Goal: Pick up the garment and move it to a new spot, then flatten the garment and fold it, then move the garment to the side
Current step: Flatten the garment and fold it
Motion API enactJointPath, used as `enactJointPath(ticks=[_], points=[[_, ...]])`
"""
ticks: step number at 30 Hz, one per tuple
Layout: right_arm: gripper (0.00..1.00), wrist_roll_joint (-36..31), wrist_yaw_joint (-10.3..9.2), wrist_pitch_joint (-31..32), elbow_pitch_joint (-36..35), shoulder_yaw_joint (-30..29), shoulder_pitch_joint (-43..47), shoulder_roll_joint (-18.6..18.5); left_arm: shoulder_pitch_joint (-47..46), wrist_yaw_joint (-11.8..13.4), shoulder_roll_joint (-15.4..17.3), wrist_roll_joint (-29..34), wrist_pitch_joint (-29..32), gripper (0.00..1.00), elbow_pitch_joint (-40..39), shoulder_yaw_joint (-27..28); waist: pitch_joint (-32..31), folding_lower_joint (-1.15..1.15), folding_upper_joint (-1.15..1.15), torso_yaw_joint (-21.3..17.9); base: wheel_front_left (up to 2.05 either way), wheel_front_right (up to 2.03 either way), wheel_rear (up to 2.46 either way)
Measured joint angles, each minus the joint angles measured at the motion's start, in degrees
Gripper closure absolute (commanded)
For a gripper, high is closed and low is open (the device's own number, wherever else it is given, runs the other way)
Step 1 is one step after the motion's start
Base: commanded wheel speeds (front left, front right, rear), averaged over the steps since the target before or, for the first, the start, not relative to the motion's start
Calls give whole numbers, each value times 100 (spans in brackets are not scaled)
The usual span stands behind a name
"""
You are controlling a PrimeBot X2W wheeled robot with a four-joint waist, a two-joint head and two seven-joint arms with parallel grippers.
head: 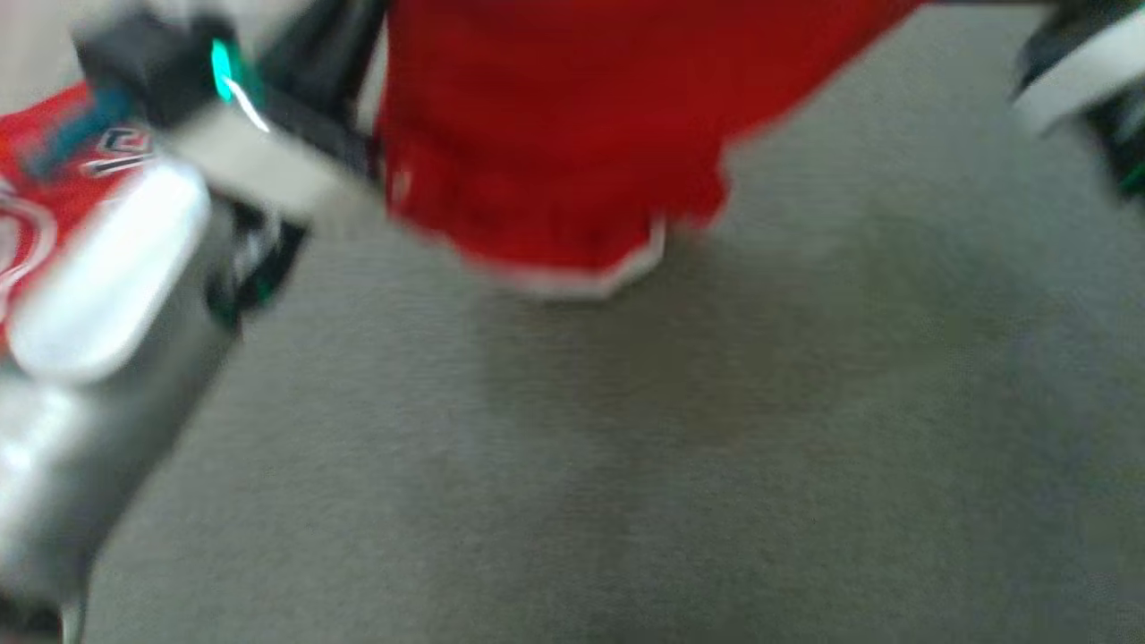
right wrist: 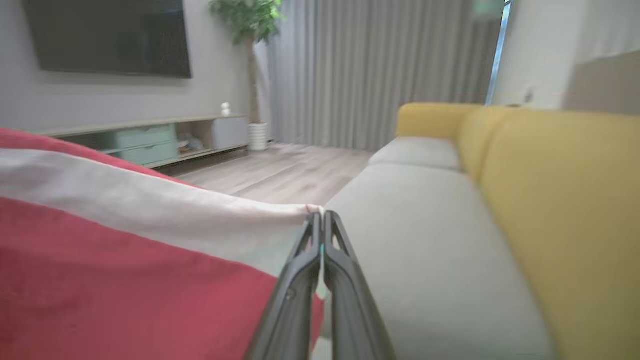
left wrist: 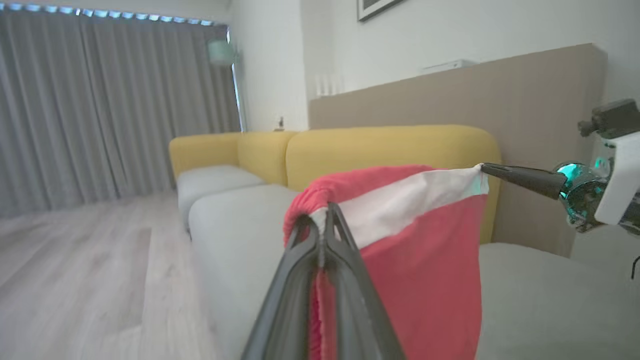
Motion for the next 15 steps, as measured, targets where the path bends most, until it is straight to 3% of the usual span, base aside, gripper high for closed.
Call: enactJointPath(ticks=[5,9,15], points=[[100,-798,0,-41,57,-864,-1073,-242,-1899,-97,-443,548,-240,100,641,-112,297,1,0,-552,0,0,0],[100,-1288,0,-44,-46,-1474,-1462,-313,-2680,-100,-728,806,-556,100,1136,-178,486,0,0,-874,0,0,0],[100,-1775,0,-47,-708,-1928,-882,-234,-2540,-144,-820,728,-786,100,1559,-929,806,1,0,-1391,0,0,0]])
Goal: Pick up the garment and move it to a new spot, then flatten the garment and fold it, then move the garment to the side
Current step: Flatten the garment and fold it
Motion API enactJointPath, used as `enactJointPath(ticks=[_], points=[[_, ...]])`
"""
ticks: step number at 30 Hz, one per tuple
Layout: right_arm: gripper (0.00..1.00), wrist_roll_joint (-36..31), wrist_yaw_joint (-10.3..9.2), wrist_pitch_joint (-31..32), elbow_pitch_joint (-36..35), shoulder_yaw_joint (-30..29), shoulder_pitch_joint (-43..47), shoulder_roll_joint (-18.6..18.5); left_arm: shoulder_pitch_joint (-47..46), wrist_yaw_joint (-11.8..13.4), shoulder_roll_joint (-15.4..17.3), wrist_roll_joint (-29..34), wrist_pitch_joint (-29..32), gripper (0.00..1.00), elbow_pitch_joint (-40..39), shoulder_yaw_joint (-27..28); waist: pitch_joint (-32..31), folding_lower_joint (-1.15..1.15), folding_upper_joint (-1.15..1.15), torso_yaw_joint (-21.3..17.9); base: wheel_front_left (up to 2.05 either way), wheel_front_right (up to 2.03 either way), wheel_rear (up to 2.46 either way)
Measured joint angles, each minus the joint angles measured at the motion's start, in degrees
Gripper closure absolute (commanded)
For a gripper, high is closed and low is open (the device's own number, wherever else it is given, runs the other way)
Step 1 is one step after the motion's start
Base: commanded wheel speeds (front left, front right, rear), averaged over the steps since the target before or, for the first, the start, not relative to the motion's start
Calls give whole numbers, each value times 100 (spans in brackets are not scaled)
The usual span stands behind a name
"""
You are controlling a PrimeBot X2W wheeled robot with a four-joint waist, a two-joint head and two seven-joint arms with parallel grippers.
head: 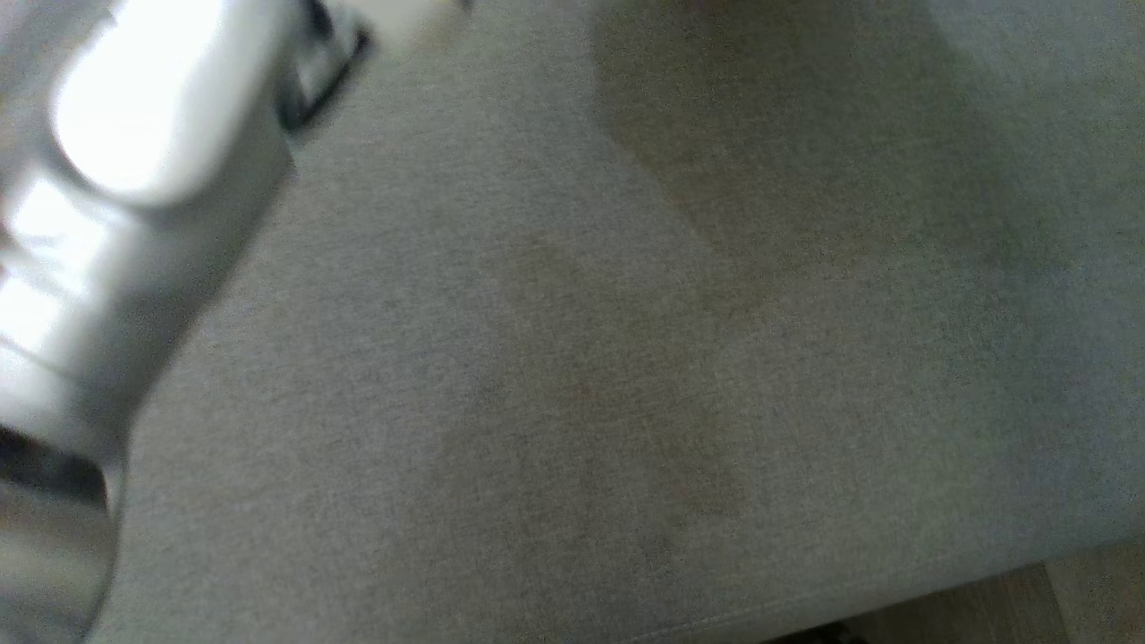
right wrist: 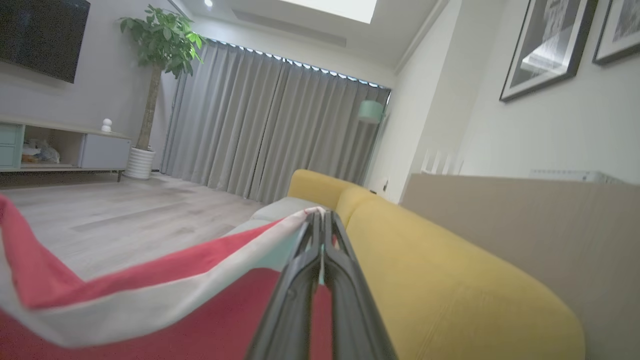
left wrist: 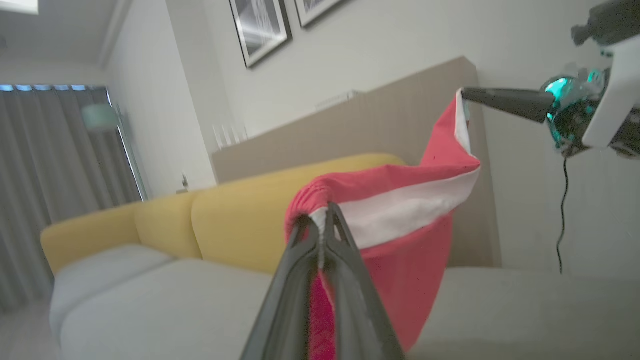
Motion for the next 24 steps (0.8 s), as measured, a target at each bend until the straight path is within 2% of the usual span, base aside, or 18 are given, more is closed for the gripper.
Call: enactJointPath(ticks=[3,6,11,16,20,24], points=[[100,-114,0,0,-336,-309,870,176,767,0,53,-111,-42,100,-15,-303,140,1,0,-115,0,0,0],[100,-352,0,0,-639,-742,1995,396,1802,0,54,-135,-42,100,-311,-290,194,1,0,-77,0,0,0],[100,-765,0,1,-1296,-1488,3808,676,3679,18,67,172,-41,100,-910,-259,-25,-2,0,8,0,0,0],[100,-942,0,103,-1954,-2398,5738,690,5365,296,213,369,-41,100,-1518,-20,-411,-3,0,81,0,0,0],[100,-1176,0,567,-2898,-3159,7176,883,6264,366,354,469,-41,100,-2040,20,-734,-4,0,163,0,0,0],[100,-1258,0,1089,-3862,-3550,7839,1140,6559,506,567,472,-38,100,-2486,56,-897,-4,0,333,0,0,0]])
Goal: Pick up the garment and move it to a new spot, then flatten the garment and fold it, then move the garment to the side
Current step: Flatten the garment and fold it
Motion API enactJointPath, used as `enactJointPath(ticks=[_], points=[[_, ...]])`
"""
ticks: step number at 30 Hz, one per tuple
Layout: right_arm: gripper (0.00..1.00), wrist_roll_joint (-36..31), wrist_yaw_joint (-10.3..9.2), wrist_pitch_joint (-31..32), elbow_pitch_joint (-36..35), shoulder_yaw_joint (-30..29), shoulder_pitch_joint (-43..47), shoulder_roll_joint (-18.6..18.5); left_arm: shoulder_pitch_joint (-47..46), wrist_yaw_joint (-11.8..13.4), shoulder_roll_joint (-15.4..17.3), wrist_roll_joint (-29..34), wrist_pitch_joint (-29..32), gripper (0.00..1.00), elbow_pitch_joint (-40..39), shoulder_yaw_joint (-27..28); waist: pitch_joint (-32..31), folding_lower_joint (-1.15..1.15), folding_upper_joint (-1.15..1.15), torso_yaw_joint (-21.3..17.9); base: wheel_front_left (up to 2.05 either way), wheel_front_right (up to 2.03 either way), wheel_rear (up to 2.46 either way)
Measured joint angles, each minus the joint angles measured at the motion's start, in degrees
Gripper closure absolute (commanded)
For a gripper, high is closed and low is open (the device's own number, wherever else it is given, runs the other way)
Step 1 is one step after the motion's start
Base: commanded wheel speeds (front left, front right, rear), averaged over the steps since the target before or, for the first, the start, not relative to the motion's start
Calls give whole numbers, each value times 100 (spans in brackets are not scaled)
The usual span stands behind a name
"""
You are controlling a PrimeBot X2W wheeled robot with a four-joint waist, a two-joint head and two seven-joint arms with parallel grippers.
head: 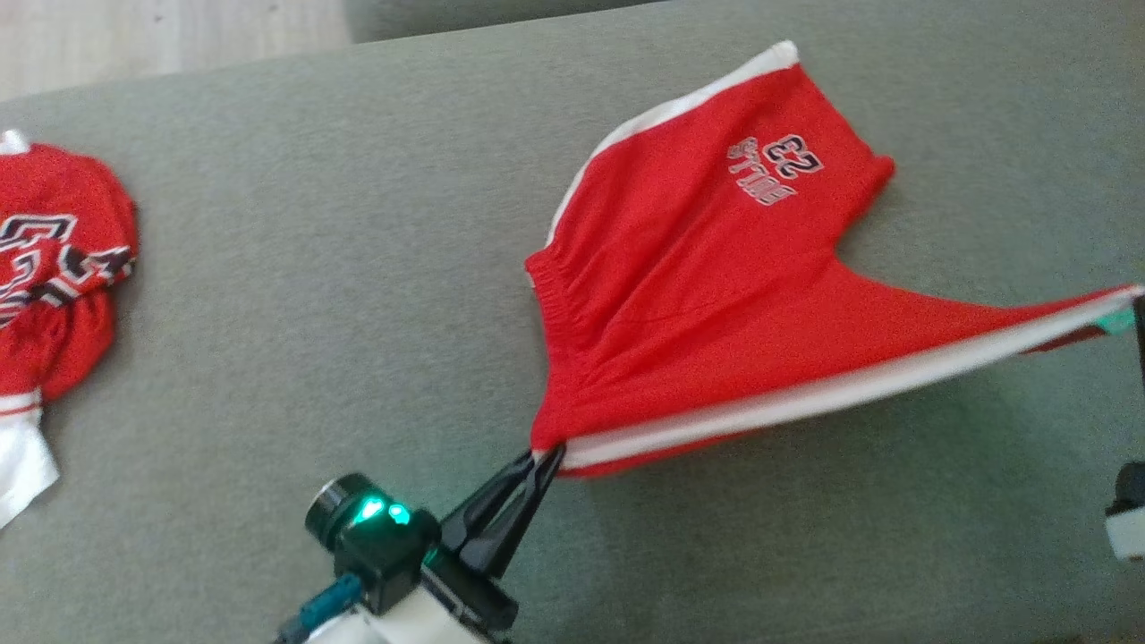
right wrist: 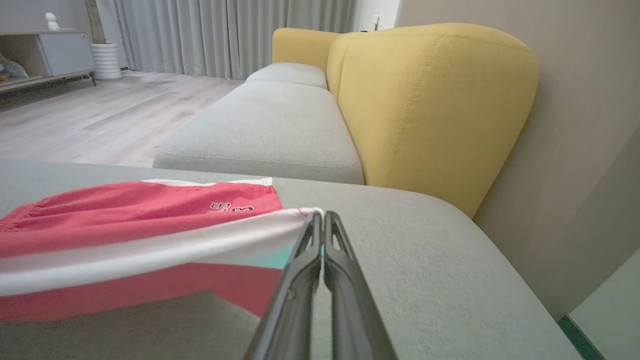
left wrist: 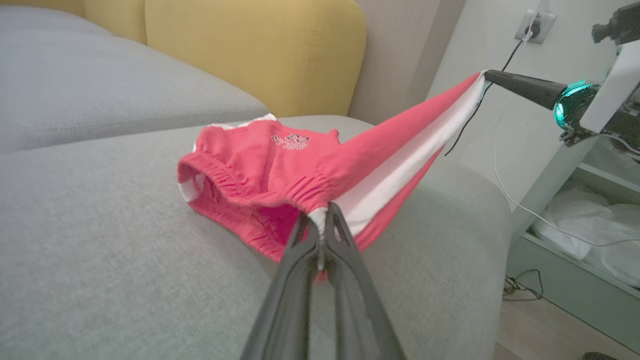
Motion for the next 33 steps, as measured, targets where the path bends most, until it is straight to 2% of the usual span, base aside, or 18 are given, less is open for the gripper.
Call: enactJointPath(ticks=[2,5,8,13,19,22,24,25,27,28,29,30,31,33], points=[[100,-2,0,234,-255,-54,-62,59,-60,51,-14,-21,58,100,-164,51,-11,1,0,100,0,0,0],[100,-33,0,588,-226,-13,-548,65,-386,59,-171,-43,187,100,-203,168,57,1,0,203,0,0,0],[100,-194,0,959,319,181,-1671,24,-1280,74,-688,-189,391,100,177,276,270,4,0,336,0,0,0],[100,-355,0,1058,1435,703,-3116,-229,-2379,31,-1310,-304,583,100,1147,424,590,4,0,587,0,0,0],[100,-412,0,1024,2972,1250,-4415,-339,-3137,46,-1696,-316,734,100,2436,550,927,4,0,889,0,0,0],[100,-292,0,892,3582,1514,-4902,-307,-3379,-65,-1839,-290,626,100,2871,495,1078,5,0,1004,0,0,0],[56,-183,0,816,3929,1688,-5131,-282,-3517,-112,-1879,-204,427,100,3111,400,1161,4,0,1064,0,0,0],[0,-134,0,744,4098,1756,-5219,-275,-3555,-157,-1906,-208,361,100,3231,380,1192,5,0,1093,0,0,0],[0,-77,0,653,4258,1814,-5295,-264,-3569,-162,-1927,-208,291,100,3339,367,1217,4,0,1116,0,0,0],[0,-23,0,569,4384,1909,-5352,-261,-3568,-170,-1950,-208,240,91,3440,365,1232,4,0,1135,0,0,0],[0,40,0,478,4490,2009,-5398,-253,-3568,-210,-1972,-208,200,64,3524,357,1239,4,0,1150,0,0,0],[0,92,0,387,4575,2105,-5436,-242,-3567,-211,-1987,-208,159,29,3579,356,1234,4,0,1161,0,0,0],[0,137,0,278,4638,2183,-5451,-226,-3567,-203,-2006,-208,121,0,3626,359,1222,4,0,1169,0,0,0],[0,272,0,96,4773,2319,-5452,-220,-3557,-135,-2018,-205,62,0,3648,370,1169,3,0,1177,0,0,0]])
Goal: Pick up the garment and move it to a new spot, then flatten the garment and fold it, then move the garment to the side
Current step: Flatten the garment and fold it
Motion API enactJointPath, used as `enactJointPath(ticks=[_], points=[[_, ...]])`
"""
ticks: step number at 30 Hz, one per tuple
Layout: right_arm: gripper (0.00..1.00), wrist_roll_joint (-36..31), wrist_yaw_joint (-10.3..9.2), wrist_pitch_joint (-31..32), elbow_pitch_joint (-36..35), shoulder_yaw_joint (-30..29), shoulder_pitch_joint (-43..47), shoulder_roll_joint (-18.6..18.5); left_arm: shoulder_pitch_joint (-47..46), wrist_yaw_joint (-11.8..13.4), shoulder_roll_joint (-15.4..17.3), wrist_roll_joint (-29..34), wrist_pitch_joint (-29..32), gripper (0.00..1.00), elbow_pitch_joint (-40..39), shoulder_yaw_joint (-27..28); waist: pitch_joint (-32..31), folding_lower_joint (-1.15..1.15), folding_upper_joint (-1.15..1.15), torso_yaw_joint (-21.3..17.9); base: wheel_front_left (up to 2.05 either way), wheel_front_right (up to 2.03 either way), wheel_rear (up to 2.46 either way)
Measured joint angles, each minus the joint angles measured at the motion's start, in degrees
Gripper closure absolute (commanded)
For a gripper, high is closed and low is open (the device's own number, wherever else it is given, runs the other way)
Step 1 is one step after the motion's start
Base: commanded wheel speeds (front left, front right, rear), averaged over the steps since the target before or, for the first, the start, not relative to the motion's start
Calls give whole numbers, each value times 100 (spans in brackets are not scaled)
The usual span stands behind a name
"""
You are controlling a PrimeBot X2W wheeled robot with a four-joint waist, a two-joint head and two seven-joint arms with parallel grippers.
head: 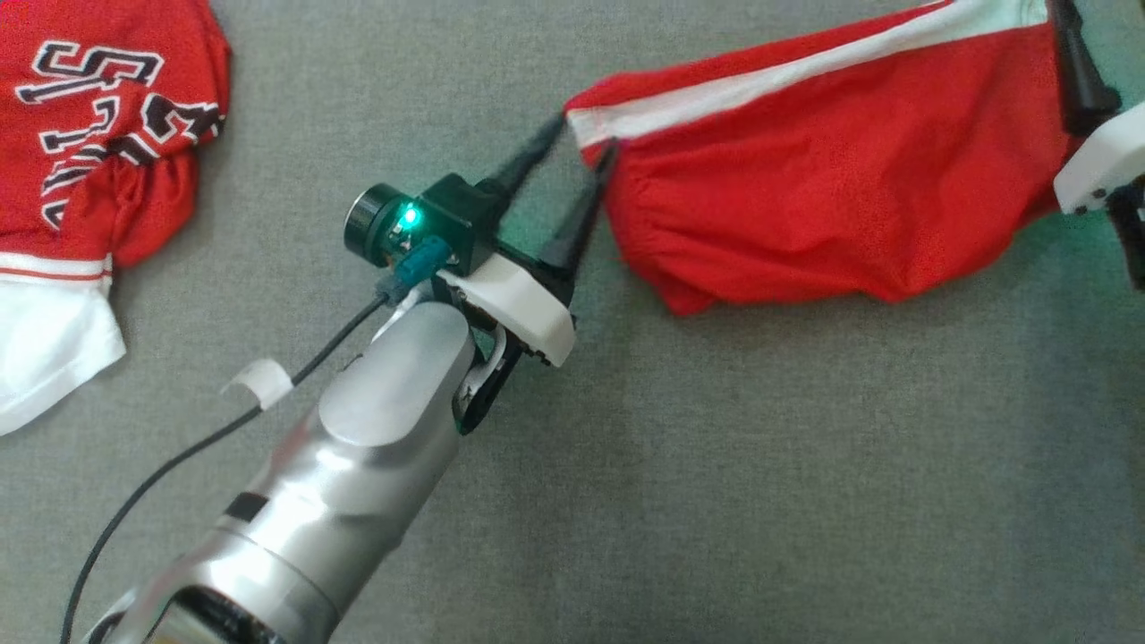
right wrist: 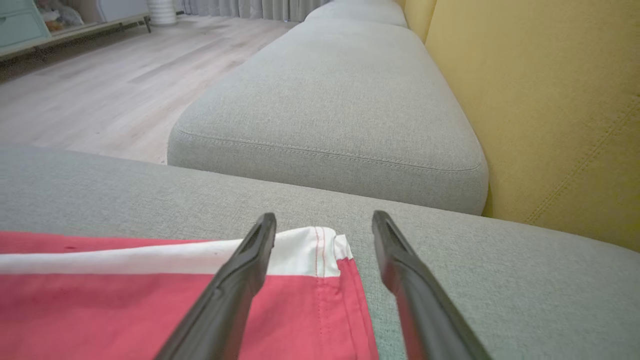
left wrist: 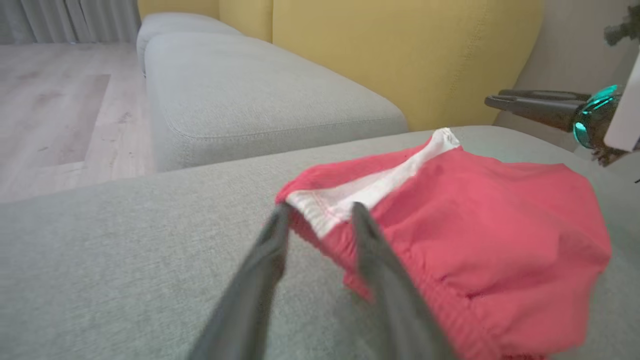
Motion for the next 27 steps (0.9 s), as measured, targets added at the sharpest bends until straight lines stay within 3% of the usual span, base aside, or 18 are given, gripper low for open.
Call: enactJointPath(ticks=[3,11,18,22,23,24,25,27], points=[[0,316,0,-100,182,138,29,-3,143,231,-1,79,-23,0,-241,81,-125,-1,0,1,0,0,0],[0,980,0,91,932,191,440,-134,1805,1057,104,999,-65,0,-2254,844,-487,-2,0,130,0,0,0],[0,1157,0,310,1622,141,472,-272,3076,1344,320,1571,-65,0,-3466,1347,-536,-2,0,519,0,0,0],[0,1250,0,520,2020,123,398,-287,3394,1345,311,1788,-66,0,-3909,1507,-517,-1,0,719,0,0,0],[15,1259,0,565,2080,121,332,-301,3432,1343,307,1828,-66,0,-3965,1512,-508,-1,0,760,0,0,0],[84,1295,0,586,2107,116,267,-302,3468,1341,302,1874,-65,0,-4007,1516,-499,-1,0,796,0,0,0],[100,1346,0,588,2124,115,223,-296,3488,1335,292,1927,-65,0,-4040,1522,-494,0,0,821,0,0,0],[100,1376,0,523,2161,125,196,-250,3495,1334,285,2020,-65,0,-4053,1579,-518,0,0,823,0,0,0]])
